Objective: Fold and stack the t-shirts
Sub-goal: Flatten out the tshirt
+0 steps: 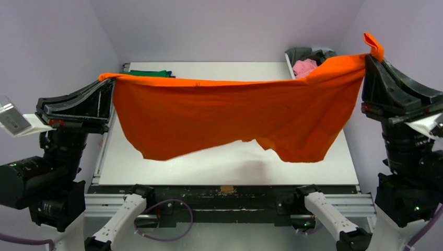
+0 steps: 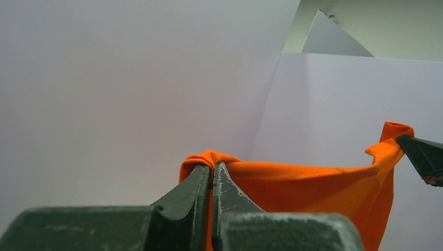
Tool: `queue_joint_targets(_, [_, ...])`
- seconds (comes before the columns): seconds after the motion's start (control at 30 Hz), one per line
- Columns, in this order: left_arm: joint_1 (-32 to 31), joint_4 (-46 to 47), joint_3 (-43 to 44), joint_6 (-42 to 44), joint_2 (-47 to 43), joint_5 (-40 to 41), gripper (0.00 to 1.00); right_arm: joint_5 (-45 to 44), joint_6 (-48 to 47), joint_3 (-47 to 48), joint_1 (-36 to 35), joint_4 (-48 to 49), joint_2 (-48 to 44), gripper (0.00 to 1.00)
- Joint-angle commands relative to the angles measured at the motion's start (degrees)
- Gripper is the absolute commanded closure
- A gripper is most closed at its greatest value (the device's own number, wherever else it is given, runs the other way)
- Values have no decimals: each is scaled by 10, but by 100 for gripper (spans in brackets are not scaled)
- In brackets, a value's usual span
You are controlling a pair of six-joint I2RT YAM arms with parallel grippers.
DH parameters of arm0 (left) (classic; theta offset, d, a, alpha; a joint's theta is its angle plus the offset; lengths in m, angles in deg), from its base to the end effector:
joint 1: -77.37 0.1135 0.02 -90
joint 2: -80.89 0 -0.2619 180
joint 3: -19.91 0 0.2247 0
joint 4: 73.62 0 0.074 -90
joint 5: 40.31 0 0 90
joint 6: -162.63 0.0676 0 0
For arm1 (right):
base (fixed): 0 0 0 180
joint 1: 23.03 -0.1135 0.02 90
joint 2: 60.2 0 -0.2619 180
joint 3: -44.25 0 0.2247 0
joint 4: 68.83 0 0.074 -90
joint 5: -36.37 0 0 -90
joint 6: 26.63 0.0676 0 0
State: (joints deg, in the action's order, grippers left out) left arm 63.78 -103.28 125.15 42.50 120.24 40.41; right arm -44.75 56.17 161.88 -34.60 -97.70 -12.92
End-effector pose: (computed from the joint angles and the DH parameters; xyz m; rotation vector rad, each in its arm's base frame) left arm 0.0196 -0.0159 0.5678 0.0140 0.9749 -0.7796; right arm 0.0208 0.0149 0.6108 -0.2816 0.8106 0.1372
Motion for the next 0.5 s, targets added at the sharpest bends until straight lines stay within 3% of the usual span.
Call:
queue_joint_targets(0.0, [-2, -14, 10, 14, 10, -5, 100, 28, -27, 22, 2, -4, -2, 100])
queue_joint_targets(0.23, [-2, -52, 14, 3, 48, 14, 100, 12, -47, -9, 1, 6, 7, 100])
queue_joint_targets(0.47, [-2, -47, -103, -11, 98, 120, 100, -98, -52, -176, 1, 93, 20, 100])
